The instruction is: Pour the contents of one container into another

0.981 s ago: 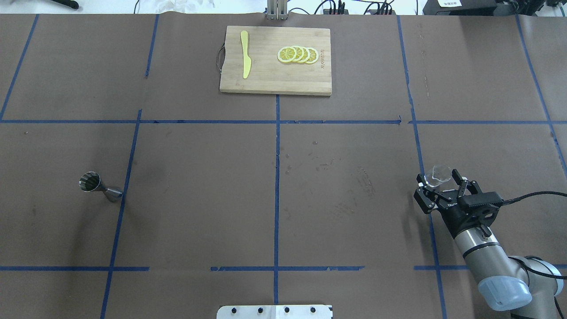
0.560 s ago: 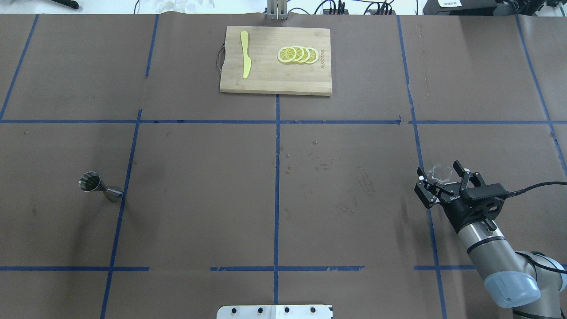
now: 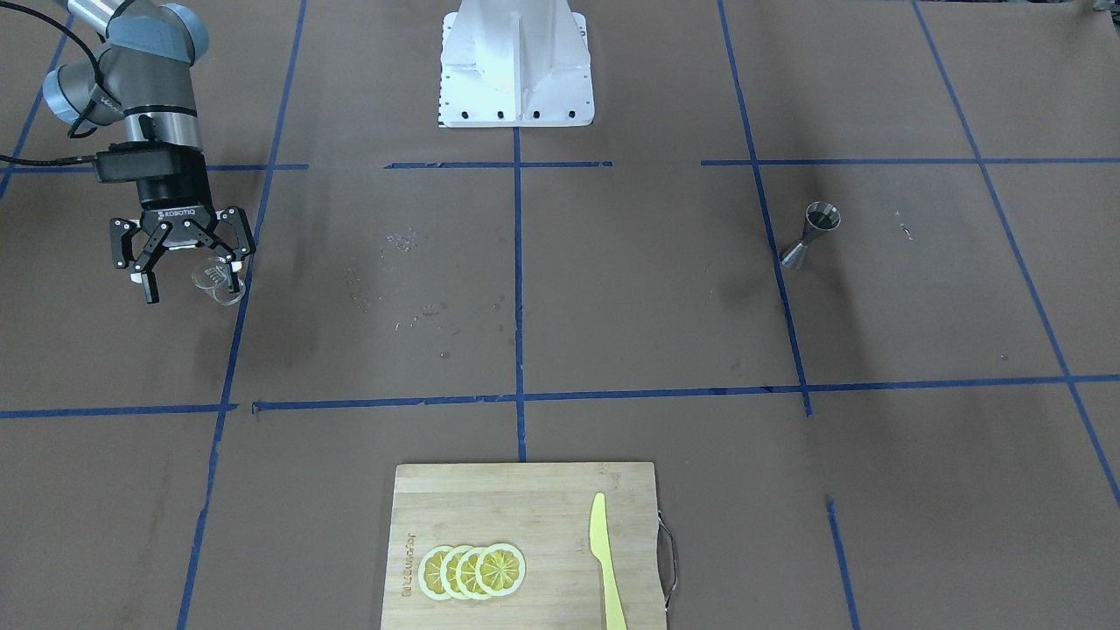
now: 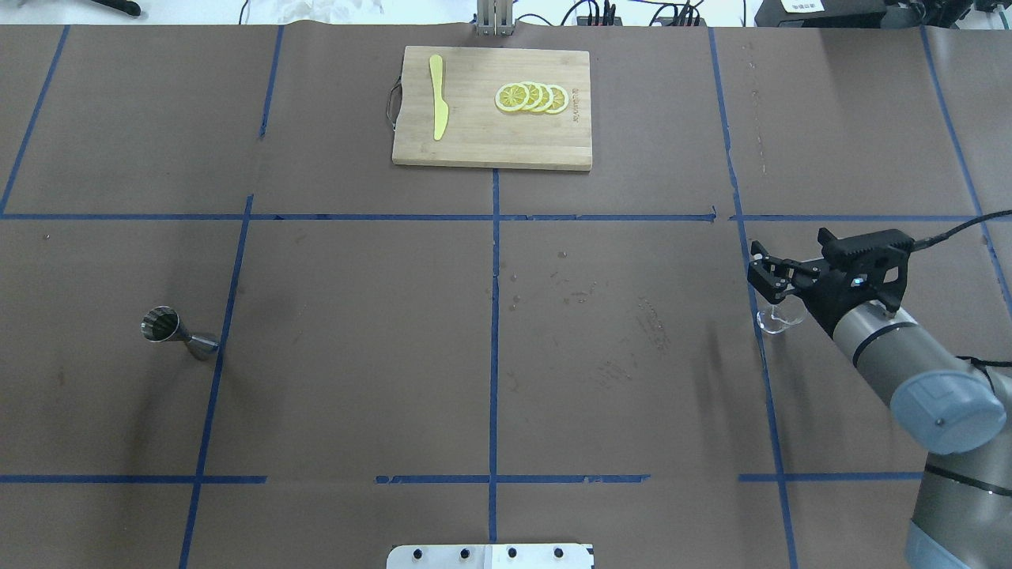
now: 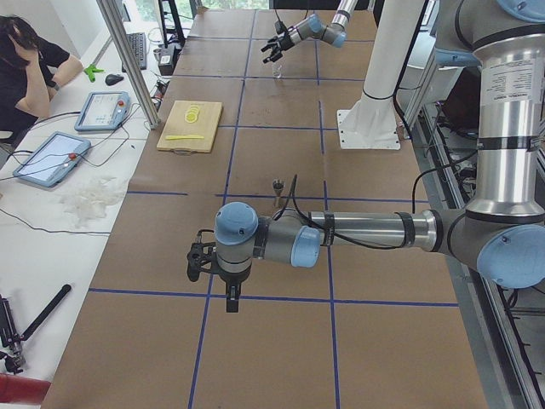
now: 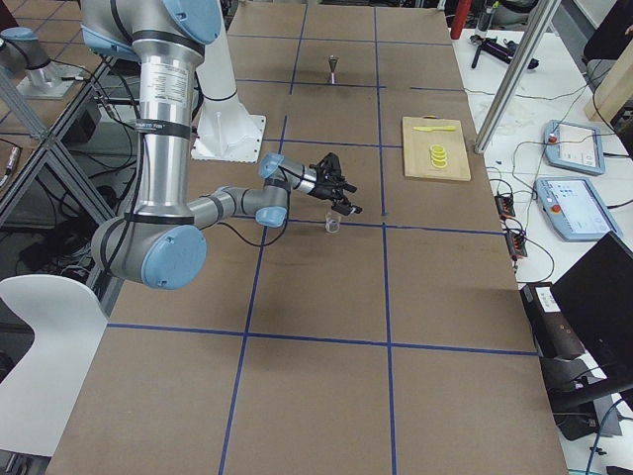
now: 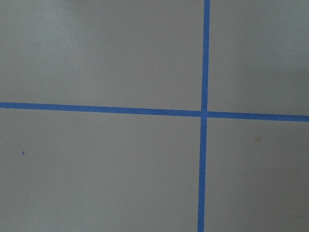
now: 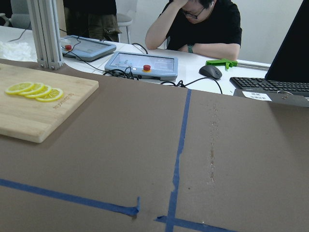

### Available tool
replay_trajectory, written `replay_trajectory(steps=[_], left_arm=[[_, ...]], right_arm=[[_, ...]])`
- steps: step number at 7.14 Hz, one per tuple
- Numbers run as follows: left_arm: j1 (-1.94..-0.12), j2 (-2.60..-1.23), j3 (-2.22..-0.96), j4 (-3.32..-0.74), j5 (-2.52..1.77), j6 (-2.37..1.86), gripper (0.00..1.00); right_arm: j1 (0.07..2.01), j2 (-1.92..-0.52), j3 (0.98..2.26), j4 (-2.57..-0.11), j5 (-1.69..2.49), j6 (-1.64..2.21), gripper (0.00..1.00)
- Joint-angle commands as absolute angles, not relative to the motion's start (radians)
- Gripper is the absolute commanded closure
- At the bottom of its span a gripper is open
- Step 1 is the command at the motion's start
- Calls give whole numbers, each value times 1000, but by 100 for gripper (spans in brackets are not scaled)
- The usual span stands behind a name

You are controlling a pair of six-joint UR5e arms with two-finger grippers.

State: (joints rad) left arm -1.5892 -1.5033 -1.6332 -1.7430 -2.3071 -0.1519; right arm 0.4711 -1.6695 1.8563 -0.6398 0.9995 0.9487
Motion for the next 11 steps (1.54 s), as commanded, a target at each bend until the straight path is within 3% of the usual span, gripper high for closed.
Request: replay_trajectory(steps=[1,6,9,11], left_arm=[[-1589,-1503,-1635,-1743,-2307,-152,0],[-1589,-1505,-1638,-1744,-2307,-152,0],[-1589,-1505,-1637,-1752,-2307,-152,0],[-1589,-1505,-1637,-1752,-2309,-152,0]], right_arm=[[656,-1617,1925,-884,1289,837,0],[1277,-1611,1925,-1244,2082,277,0],[1428,-1628,1931,-1432,2201,67,0],[1427,-1654,1899,-1572,2201,75,0]])
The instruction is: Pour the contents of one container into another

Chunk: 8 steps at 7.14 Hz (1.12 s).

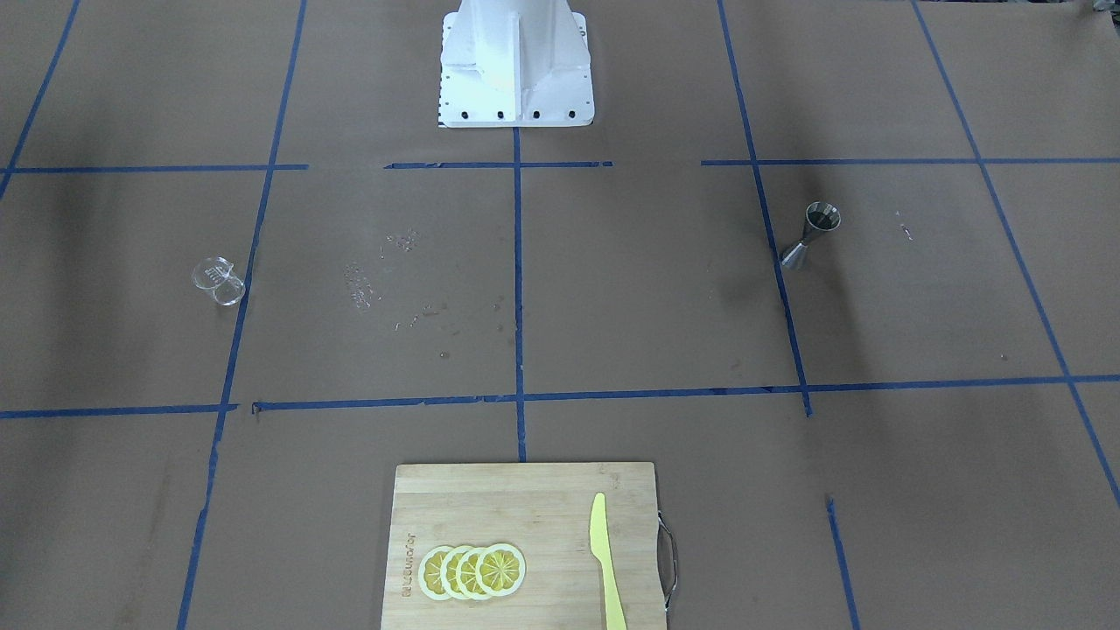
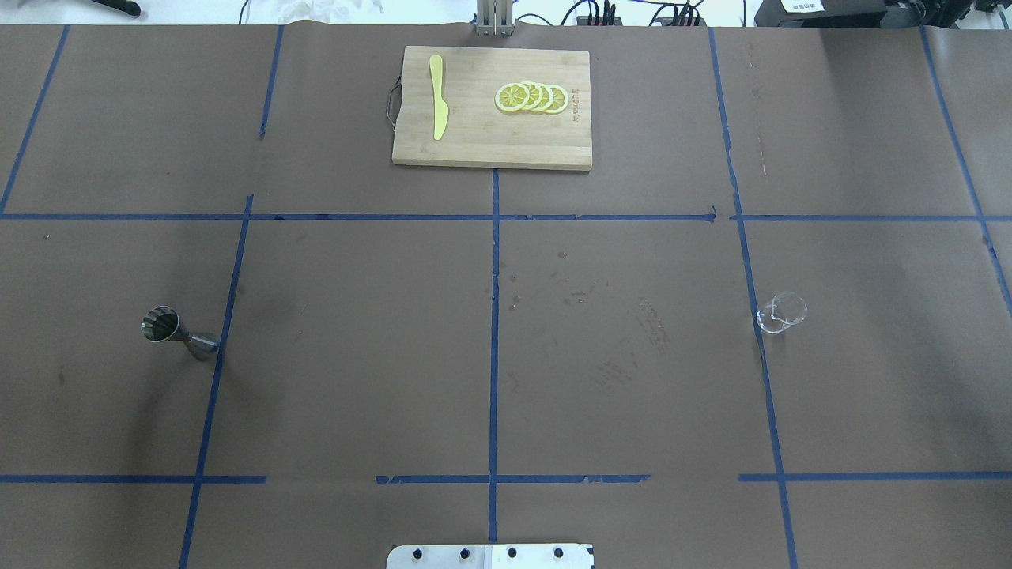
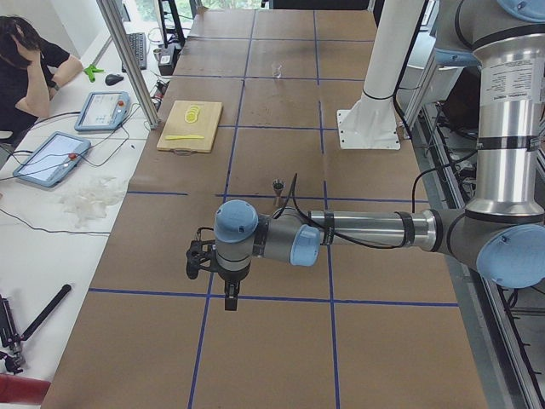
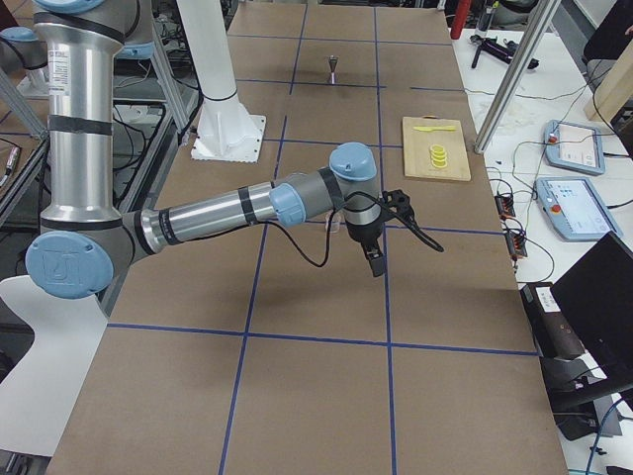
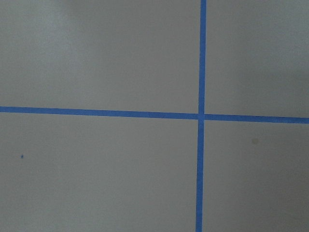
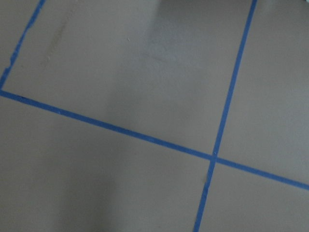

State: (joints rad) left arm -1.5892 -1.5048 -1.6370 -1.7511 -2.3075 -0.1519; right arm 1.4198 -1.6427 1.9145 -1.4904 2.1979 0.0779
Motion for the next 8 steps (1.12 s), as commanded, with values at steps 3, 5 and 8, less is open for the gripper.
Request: replay_trajectory(steps=[3,5,8], left_arm=[[-1588,-1505,-1637,-1749,-2310,-152,0],[-1588,-1503,-1637,-1741,-2353,-153,0],[-1586,-1496,-1635,-1743,-2364,-153,0]], right_arm=[[1427,-1696,1882,-1710,2276,74,0],[1427,-1735,1910,-1709,2313,74,0],[1427,-1736,1911,-1707,2312,74,0]])
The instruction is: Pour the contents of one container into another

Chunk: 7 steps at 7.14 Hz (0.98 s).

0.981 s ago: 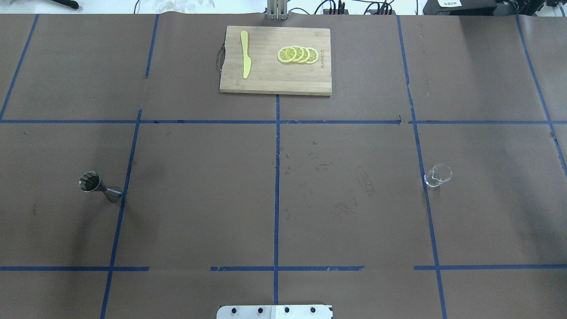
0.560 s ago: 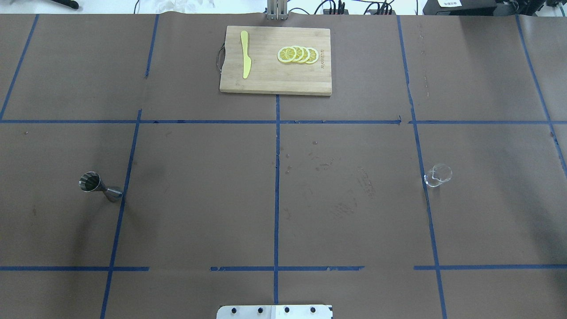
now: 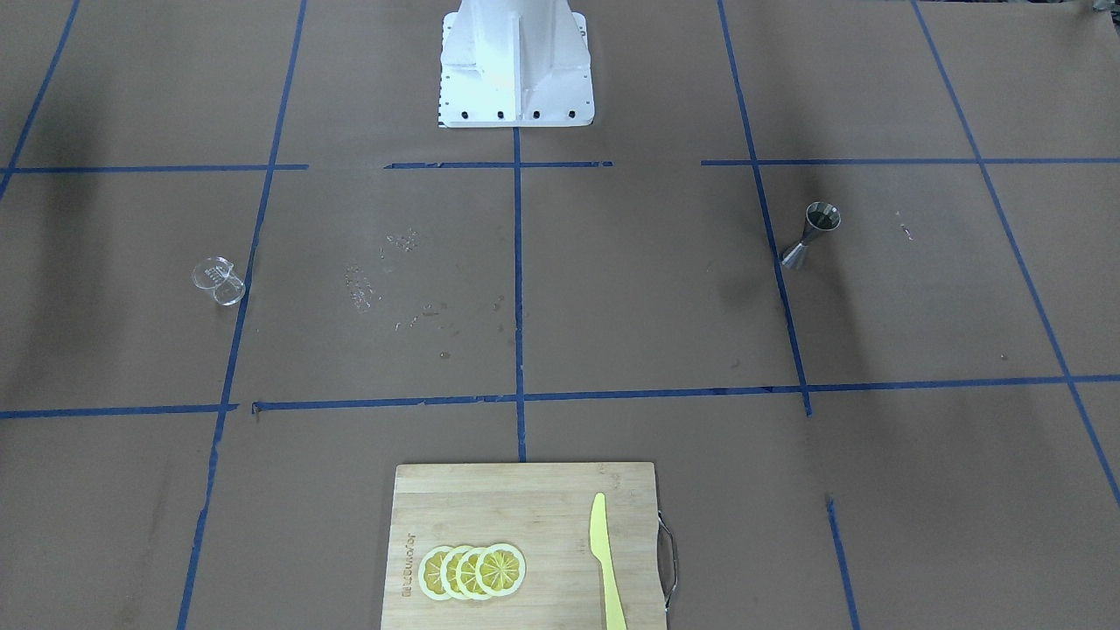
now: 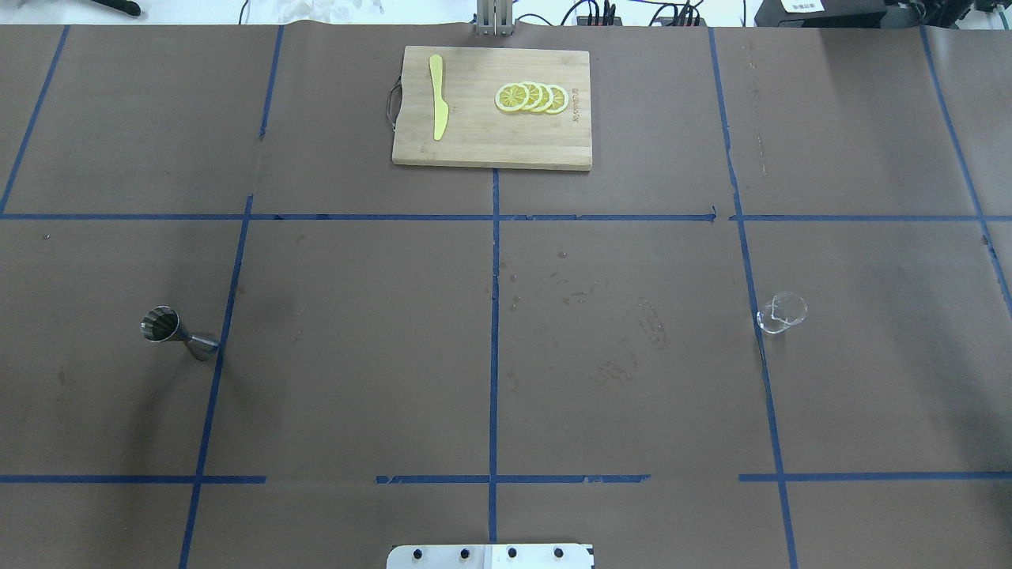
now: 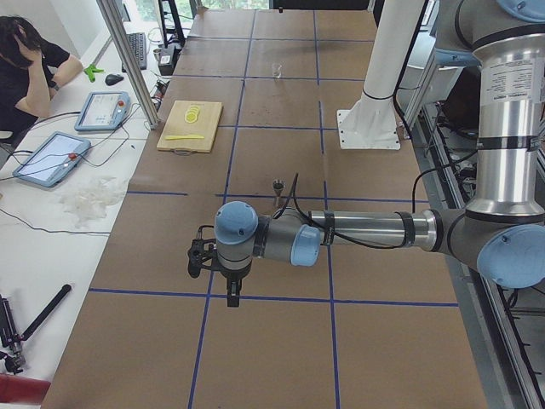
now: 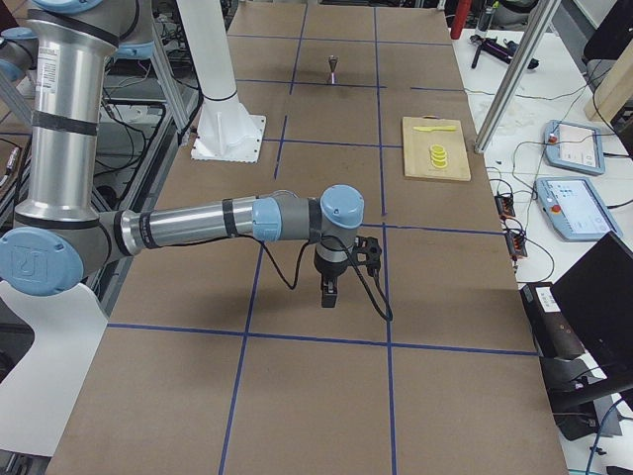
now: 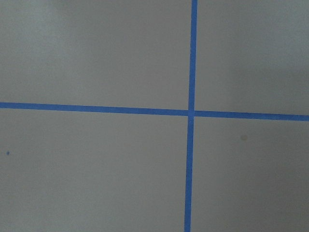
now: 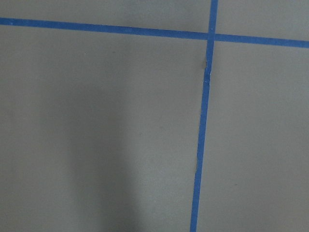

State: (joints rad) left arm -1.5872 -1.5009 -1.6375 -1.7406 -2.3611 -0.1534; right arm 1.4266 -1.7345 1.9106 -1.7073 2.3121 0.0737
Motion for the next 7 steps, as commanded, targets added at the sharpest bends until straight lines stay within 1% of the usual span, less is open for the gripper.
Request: replay_trajectory(steps=[1,3,5,7], left_arm=[[-1586,-1477,-1638,-1744,-2364,-153,0],[-1579,-1436,-1631,-1781,-2432,-52,0],[-1578,-1414,-1638,-1786,-2453,-41,0],[-1578,-1416,-1640,-1790,-2451,-41,0]], right_arm=[[1427,-1744,1911,-1707,2309,74,0],[1451,-1799,1913,-1706,2299,58,0],[1506,-1847,1907,-1689,2296,-22,0],[1525,-1855,1905,-1674,2293,-43,0]])
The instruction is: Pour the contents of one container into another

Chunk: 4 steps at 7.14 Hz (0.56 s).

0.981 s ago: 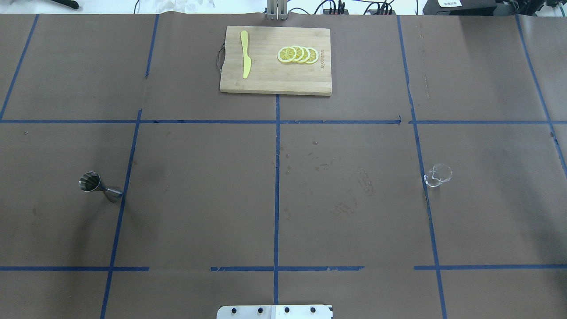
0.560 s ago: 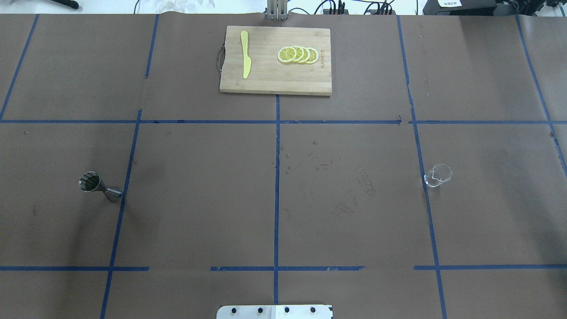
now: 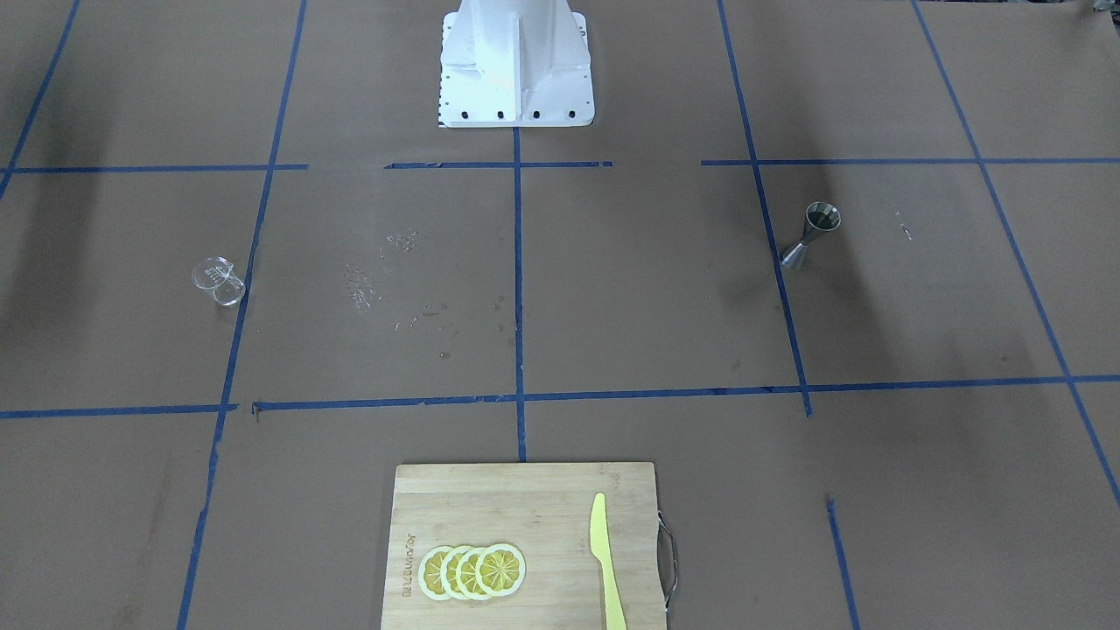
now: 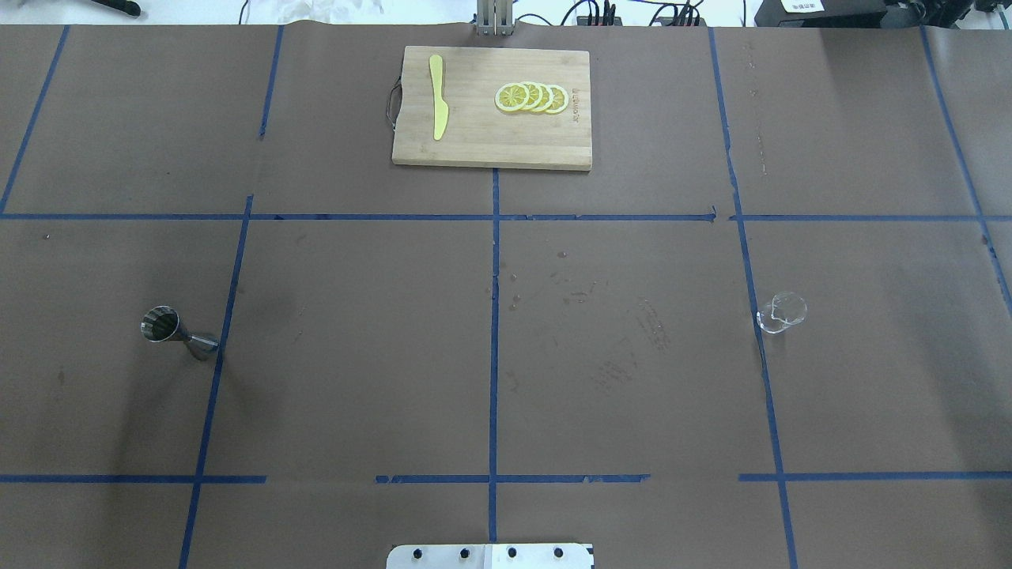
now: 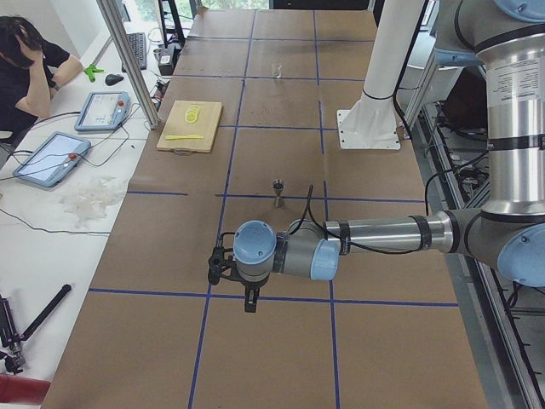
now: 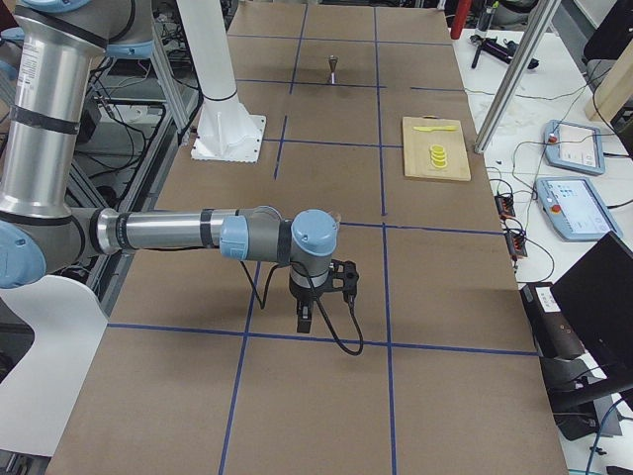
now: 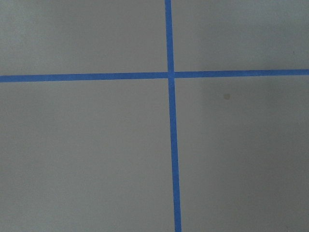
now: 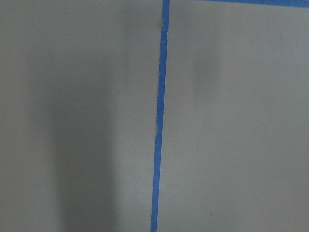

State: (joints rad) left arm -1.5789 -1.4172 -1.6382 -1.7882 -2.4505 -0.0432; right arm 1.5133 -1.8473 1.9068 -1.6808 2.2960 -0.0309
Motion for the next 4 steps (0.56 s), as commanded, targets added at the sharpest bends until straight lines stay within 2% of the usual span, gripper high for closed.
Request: replay_trajectory(steps=[1,4], left_arm=[[-1578,-1420,-1641,-1789,-2451,-41,0],[-1577,-1417,-1666,-1783,-2448,-41,0]], right_arm=[[1525,-1850,1905,-1672,2293,-43,0],[1523,-1844,1905,-1672,2293,-43,0]])
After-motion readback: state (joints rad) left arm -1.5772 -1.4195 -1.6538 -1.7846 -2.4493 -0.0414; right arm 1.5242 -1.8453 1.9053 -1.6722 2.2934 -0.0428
